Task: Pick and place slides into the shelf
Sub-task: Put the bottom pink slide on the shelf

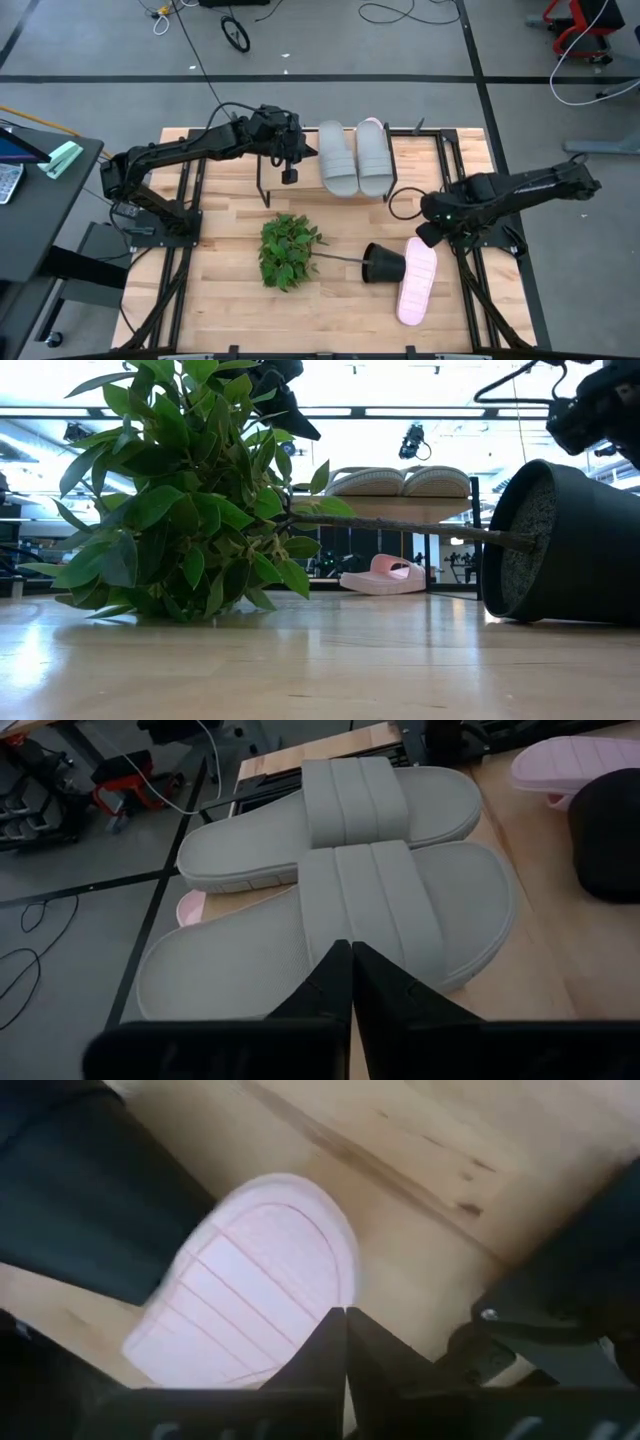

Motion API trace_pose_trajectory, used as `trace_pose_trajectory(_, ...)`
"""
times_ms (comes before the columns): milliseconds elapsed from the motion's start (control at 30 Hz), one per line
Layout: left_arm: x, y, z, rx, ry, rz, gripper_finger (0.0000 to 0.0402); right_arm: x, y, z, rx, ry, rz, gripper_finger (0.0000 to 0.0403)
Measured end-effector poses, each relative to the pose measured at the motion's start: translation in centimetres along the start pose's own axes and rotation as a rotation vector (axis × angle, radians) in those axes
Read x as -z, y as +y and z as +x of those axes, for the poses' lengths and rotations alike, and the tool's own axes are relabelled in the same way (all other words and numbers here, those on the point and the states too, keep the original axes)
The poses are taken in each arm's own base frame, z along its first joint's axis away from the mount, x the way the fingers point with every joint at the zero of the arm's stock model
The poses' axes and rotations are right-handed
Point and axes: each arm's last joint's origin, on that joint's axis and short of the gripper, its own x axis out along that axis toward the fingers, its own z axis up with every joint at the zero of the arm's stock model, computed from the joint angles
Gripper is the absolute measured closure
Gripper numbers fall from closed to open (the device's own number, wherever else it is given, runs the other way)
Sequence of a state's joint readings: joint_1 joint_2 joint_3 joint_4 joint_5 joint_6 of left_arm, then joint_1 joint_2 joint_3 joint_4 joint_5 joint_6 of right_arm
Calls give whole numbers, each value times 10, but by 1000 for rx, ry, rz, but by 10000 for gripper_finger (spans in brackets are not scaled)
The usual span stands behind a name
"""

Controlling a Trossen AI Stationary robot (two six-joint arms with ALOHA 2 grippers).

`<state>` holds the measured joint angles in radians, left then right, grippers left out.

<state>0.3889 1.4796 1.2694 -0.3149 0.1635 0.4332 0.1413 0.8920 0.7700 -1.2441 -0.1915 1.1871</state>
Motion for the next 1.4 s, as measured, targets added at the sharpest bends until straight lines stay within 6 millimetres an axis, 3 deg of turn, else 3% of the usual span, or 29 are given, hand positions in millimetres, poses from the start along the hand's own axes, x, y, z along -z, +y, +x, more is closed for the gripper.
trace_pose_trajectory(267, 0, 0, 0, 0, 0, 0, 372, 6, -6, 13, 22, 34, 26, 346)
trace_pose_trajectory(667, 0, 0, 0, 0, 0, 9, 388, 12, -2, 15, 27, -2, 161, 188)
trace_pose_trajectory(833, 0, 0, 0, 0, 0, 9, 383, 15, 2, 19, 55, -12, 203, 145)
trace_pose_trajectory(1200, 0, 0, 0, 2, 2, 24, 387, 24, 15, 35, 138, -15, 248, 134)
trace_pose_trajectory(1400, 0, 0, 0, 3, 5, 24, 386, 32, 16, 47, 42, -42, 307, 135)
